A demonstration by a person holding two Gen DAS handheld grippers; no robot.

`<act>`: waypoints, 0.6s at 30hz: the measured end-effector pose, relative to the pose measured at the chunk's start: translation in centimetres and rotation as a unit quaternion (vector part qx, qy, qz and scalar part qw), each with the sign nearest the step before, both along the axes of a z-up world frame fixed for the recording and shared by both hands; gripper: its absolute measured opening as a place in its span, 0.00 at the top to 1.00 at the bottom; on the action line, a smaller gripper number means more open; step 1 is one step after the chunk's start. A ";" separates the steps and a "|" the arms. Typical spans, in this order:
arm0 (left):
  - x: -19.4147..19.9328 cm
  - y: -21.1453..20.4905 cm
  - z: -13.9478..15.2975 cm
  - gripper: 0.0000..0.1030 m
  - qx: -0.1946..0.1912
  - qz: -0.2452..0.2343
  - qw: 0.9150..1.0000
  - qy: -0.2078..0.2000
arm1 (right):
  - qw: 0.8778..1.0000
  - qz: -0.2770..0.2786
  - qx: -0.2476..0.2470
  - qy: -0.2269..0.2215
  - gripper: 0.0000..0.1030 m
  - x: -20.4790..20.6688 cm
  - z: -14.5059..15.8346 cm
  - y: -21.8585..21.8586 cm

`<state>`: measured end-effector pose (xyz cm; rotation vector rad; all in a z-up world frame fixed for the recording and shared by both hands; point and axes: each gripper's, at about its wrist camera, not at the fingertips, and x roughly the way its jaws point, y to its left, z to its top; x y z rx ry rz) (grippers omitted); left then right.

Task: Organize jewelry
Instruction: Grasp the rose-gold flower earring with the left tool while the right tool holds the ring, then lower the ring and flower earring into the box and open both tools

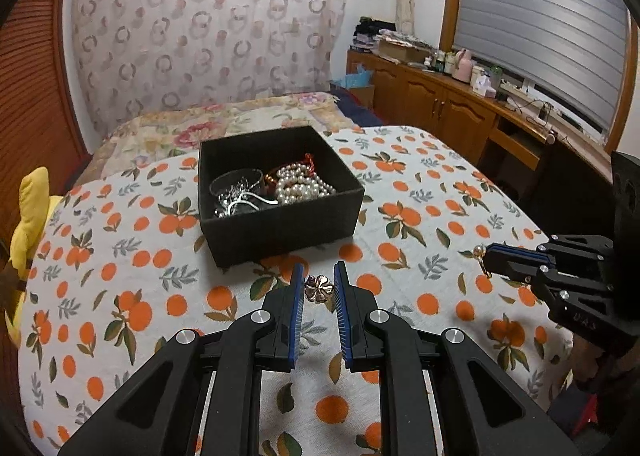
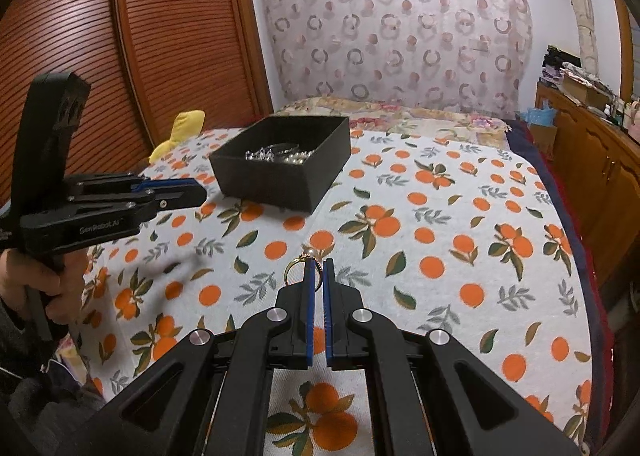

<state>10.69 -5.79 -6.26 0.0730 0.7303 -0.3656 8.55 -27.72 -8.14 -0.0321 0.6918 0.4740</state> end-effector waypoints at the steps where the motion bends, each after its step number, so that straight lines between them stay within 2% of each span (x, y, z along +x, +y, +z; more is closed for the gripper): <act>1: 0.0 0.0 0.1 0.87 0.000 0.000 1.000 -0.001 | 1.000 -0.001 0.001 -0.002 0.96 0.2 0.2 0.0; 18: 4.0 1.6 2.2 0.86 -0.011 0.020 1.000 -0.018 | 0.999 0.038 0.006 -0.026 0.96 6.5 2.8 3.0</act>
